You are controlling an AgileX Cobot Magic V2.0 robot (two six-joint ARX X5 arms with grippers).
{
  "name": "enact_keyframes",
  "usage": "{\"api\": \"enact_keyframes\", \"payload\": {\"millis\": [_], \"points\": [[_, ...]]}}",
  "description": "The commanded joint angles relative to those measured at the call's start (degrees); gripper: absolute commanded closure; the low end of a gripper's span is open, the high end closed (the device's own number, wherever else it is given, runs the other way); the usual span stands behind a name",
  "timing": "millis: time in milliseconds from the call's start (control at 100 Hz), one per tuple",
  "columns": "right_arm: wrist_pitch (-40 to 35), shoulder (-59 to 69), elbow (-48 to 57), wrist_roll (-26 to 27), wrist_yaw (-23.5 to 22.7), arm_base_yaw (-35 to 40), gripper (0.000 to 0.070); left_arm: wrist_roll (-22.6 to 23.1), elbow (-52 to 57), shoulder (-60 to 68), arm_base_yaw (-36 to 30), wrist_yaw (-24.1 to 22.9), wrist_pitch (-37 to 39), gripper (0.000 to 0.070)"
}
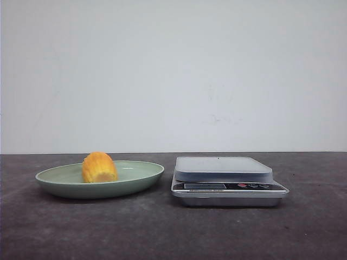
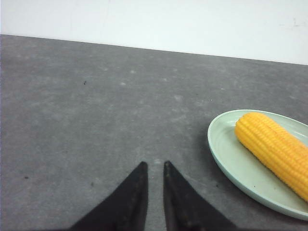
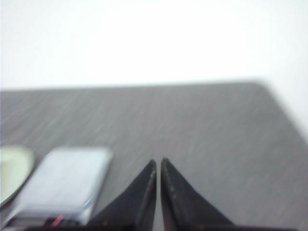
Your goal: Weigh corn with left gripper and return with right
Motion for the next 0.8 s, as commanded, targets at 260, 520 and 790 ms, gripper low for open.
{"api": "enact_keyframes", "payload": {"millis": [260, 520, 790], "points": [[25.4, -6.5, -25.6, -3.7, -1.5, -6.3, 0.0689, 1.0, -0.8, -0.1, 0.2, 0.0, -0.4, 0.0685], [28.6, -6.5, -35.9, -3.7, -1.6, -6.3, 0.0689, 1.0, -0.8, -0.1, 0.2, 0.0, -0.4, 0.0685], [28.1, -6.6, -38.9, -4.1, -1.6, -6.3, 0.0689, 1.0, -0.8, -0.1, 0.2, 0.0, -0.4, 0.0685]]}}
